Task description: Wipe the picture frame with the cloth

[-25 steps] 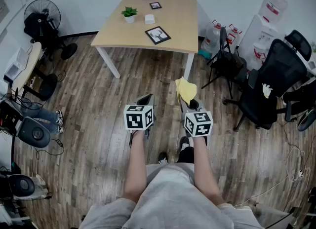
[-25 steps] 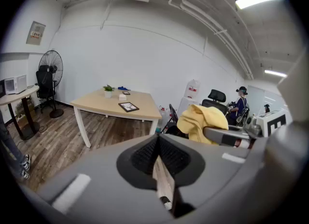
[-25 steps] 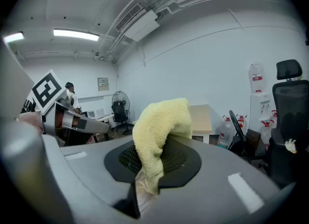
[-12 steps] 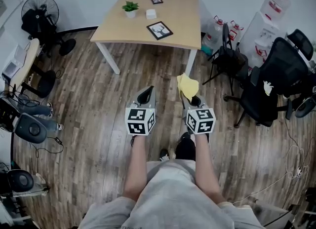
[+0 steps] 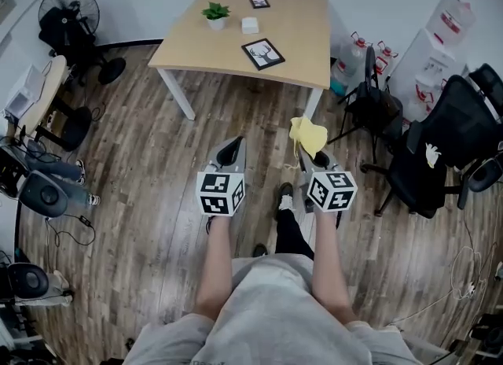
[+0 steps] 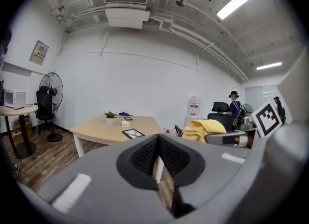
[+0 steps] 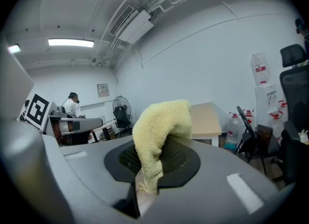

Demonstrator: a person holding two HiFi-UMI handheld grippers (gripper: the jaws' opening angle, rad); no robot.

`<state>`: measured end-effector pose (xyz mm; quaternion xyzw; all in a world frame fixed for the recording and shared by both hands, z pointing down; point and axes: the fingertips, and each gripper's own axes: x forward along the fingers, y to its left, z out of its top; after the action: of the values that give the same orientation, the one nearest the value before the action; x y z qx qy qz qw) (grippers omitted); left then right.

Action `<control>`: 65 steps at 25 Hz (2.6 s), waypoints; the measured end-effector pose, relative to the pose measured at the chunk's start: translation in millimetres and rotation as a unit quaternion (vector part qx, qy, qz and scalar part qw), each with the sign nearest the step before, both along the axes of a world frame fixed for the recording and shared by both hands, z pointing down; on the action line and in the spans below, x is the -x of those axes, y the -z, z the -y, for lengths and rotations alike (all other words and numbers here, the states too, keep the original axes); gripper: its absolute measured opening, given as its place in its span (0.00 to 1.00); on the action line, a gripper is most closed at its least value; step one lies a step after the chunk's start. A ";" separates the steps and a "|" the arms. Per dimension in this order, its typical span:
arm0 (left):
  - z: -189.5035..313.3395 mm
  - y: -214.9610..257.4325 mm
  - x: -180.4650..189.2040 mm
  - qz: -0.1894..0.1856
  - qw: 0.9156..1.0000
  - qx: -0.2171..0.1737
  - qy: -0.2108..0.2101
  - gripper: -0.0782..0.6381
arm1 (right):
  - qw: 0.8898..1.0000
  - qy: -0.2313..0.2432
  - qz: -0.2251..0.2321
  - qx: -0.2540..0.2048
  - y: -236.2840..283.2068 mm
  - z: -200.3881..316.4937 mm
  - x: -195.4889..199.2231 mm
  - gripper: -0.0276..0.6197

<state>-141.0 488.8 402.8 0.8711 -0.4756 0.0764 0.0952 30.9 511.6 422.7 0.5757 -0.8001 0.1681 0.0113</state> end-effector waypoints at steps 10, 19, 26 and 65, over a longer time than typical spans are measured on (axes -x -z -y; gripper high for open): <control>113.1 14.0 -11.0 0.030 0.999 -0.007 0.011 0.18 | 1.000 0.020 0.010 -0.013 3.7 118.4 -16.3 0.12; 213.0 7.5 -50.6 0.052 0.999 0.001 0.015 0.18 | 0.999 0.036 0.004 -0.002 -0.6 228.3 -54.0 0.12; 282.8 2.4 -64.7 0.052 0.997 0.019 0.046 0.18 | 0.996 0.091 0.006 0.009 -6.5 300.7 -58.2 0.12; 528.7 3.6 -99.5 0.036 0.996 0.041 0.067 0.18 | 0.990 0.132 -0.023 0.042 -39.4 547.1 -96.3 0.12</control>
<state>-41.5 -39.9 399.2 0.8293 -0.5327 0.1205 0.1181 127.1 -35.6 462.2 0.4677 -0.8609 0.1853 0.0758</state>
